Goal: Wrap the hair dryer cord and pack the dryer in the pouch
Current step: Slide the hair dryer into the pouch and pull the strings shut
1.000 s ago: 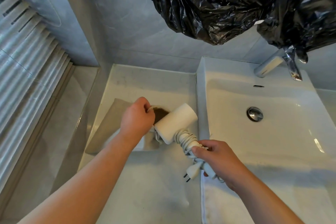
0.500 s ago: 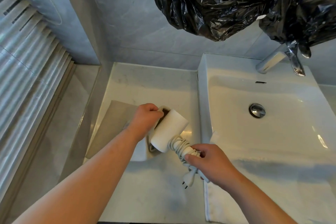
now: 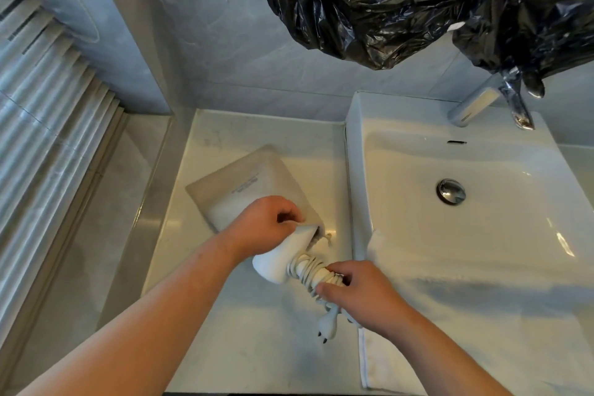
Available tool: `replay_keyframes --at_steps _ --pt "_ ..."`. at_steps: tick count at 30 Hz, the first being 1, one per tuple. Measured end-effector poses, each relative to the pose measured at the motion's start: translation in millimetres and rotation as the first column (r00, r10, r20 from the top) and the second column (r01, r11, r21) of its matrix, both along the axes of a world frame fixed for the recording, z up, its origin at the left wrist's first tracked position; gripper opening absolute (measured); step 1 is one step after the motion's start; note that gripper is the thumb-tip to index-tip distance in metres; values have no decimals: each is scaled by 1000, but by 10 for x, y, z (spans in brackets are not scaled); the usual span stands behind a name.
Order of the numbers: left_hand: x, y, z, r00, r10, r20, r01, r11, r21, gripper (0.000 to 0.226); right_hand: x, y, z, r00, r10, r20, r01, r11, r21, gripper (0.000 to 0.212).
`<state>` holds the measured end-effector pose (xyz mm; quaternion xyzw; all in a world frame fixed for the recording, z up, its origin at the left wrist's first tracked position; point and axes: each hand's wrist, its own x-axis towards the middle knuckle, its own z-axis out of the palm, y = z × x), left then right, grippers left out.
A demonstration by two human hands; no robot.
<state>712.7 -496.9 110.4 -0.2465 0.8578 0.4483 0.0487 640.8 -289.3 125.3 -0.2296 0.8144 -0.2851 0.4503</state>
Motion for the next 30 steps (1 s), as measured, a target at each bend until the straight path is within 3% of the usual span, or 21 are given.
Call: replay_keyframes --at_steps 7,12,16,18,20,23,26,30 --pt "197 2 -116 998 -51 42 59 976 -209 15 -50 -20 -22 946 -218 239 231 972 -31 10" --pt "176 42 -114 994 -88 66 97 983 -156 17 2 -39 -172 855 -400 329 425 905 -3 13" --pt "138 177 -124 996 -92 -15 90 988 -128 29 19 -160 -256 761 -501 412 549 836 3 14" --pt "178 177 -228 998 2 -56 -15 971 -239 34 28 -232 -299 727 -527 440 579 815 17 14" --pt "277 132 -380 978 199 -54 -204 897 -393 31 30 -298 -348 703 -538 466 594 804 32 15" --pt "400 112 -556 899 434 67 -392 861 -324 21 38 -376 -426 675 -543 499 615 788 25 17" --pt "392 51 -655 866 491 98 -458 857 -236 10 37 -425 -489 641 -561 524 641 767 36 18" --pt "358 -57 -656 898 421 126 -380 888 -259 10 21 -453 -545 629 -563 536 647 761 40 17"
